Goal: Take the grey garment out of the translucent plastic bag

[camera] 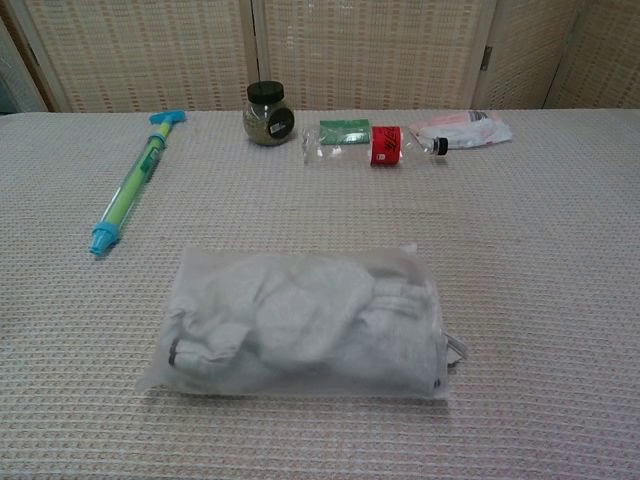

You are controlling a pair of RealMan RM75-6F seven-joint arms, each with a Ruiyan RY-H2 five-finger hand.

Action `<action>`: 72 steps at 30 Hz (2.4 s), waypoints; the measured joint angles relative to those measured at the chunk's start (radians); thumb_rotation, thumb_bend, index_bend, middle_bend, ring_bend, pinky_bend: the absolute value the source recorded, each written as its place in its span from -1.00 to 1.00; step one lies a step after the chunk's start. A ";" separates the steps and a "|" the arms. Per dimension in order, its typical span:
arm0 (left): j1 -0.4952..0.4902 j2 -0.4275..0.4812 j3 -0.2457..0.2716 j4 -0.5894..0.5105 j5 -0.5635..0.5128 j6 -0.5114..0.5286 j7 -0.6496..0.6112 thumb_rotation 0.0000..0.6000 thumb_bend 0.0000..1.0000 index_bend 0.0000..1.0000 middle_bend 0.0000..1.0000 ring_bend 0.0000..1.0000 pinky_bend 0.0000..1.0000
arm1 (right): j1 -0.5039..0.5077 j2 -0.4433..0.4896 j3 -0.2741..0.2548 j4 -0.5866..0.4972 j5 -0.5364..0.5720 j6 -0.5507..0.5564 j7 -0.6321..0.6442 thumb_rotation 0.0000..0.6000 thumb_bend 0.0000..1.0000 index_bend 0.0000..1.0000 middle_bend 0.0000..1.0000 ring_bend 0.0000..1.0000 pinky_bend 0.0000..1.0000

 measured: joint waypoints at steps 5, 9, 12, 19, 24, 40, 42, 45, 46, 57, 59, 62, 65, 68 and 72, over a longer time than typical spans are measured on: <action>-0.002 0.003 0.018 -0.009 0.024 -0.010 0.001 1.00 -0.59 -0.69 -0.74 -0.94 -0.87 | 0.001 -0.002 -0.003 -0.003 -0.004 -0.002 -0.013 1.00 -0.84 -1.00 -1.00 -1.00 -1.00; -0.004 -0.013 0.038 -0.007 0.074 -0.008 -0.018 1.00 -0.58 -0.69 -0.74 -0.91 -0.60 | -0.003 0.001 -0.008 -0.007 -0.015 0.006 -0.012 1.00 -0.84 -1.00 -1.00 -1.00 -1.00; -0.005 -0.037 0.063 -0.002 0.126 -0.004 -0.050 1.00 -0.58 -0.65 -0.57 -0.73 -0.21 | -0.008 0.005 -0.015 -0.008 -0.027 0.014 -0.019 1.00 -0.84 -1.00 -1.00 -1.00 -1.00; -0.009 -0.175 0.073 0.066 0.234 0.047 -0.100 1.00 -0.58 -0.43 0.54 0.40 0.76 | -0.012 0.004 -0.014 -0.015 -0.016 0.013 -0.030 1.00 -0.84 -1.00 -1.00 -1.00 -1.00; -0.019 -0.337 0.038 0.199 0.291 0.119 -0.112 1.00 -0.56 -0.23 1.00 0.99 1.00 | -0.002 -0.008 -0.009 -0.014 -0.001 -0.011 -0.053 1.00 -0.84 -1.00 -1.00 -1.00 -1.00; -0.076 -0.706 -0.015 0.574 0.309 0.160 -0.114 1.00 -0.47 -0.04 1.00 1.00 1.00 | 0.013 -0.013 0.003 -0.024 0.053 -0.058 -0.082 1.00 -0.84 -1.00 -1.00 -1.00 -1.00; -0.084 -0.744 -0.021 0.633 0.309 0.177 -0.122 1.00 -0.47 -0.06 1.00 1.00 1.00 | 0.016 -0.005 0.001 -0.029 0.053 -0.067 -0.070 1.00 -0.84 -1.00 -1.00 -1.00 -1.00; -0.095 -0.792 -0.027 0.715 0.306 0.197 -0.132 1.00 -0.47 -0.09 1.00 1.00 1.00 | 0.018 0.003 -0.001 -0.033 0.055 -0.070 -0.059 1.00 -0.84 -1.00 -1.00 -1.00 -1.00; -0.097 -0.804 -0.028 0.738 0.304 0.202 -0.136 1.00 -0.47 -0.10 1.00 1.00 1.00 | 0.018 0.004 0.000 -0.033 0.056 -0.070 -0.057 1.00 -0.84 -1.00 -1.00 -1.00 -1.00; -0.122 -0.897 -0.028 0.924 0.247 0.242 -0.191 1.00 -0.48 -0.07 1.00 1.00 1.00 | 0.027 0.012 -0.005 -0.040 0.062 -0.091 -0.047 1.00 -0.84 -1.00 -1.00 -1.00 -1.00; -0.124 -0.904 -0.026 0.941 0.240 0.248 -0.198 1.00 -0.47 -0.04 1.00 1.00 1.00 | 0.027 0.014 -0.006 -0.042 0.061 -0.091 -0.046 1.00 -0.84 -1.00 -1.00 -1.00 -1.00; -0.128 -0.918 -0.022 0.973 0.232 0.257 -0.213 1.00 -0.44 0.00 1.00 1.00 1.00 | 0.028 0.016 -0.008 -0.044 0.059 -0.093 -0.045 1.00 -0.84 -1.00 -1.00 -1.00 -1.00; -0.132 -0.935 -0.018 1.009 0.225 0.266 -0.236 1.00 -0.37 0.06 1.00 1.00 1.00 | 0.030 0.020 -0.011 -0.047 0.057 -0.098 -0.040 1.00 -0.84 -1.00 -1.00 -1.00 -1.00; -0.137 -0.952 -0.012 1.044 0.217 0.273 -0.258 1.00 -0.27 0.10 1.00 1.00 1.00 | 0.031 0.021 -0.013 -0.048 0.055 -0.100 -0.040 1.00 -0.84 -1.00 -1.00 -1.00 -1.00; -0.145 -0.975 -0.006 1.087 0.207 0.286 -0.288 1.00 -0.13 0.18 1.00 1.00 1.00 | 0.034 0.021 -0.015 -0.049 0.055 -0.108 -0.040 1.00 -0.84 -1.00 -1.00 -1.00 -1.00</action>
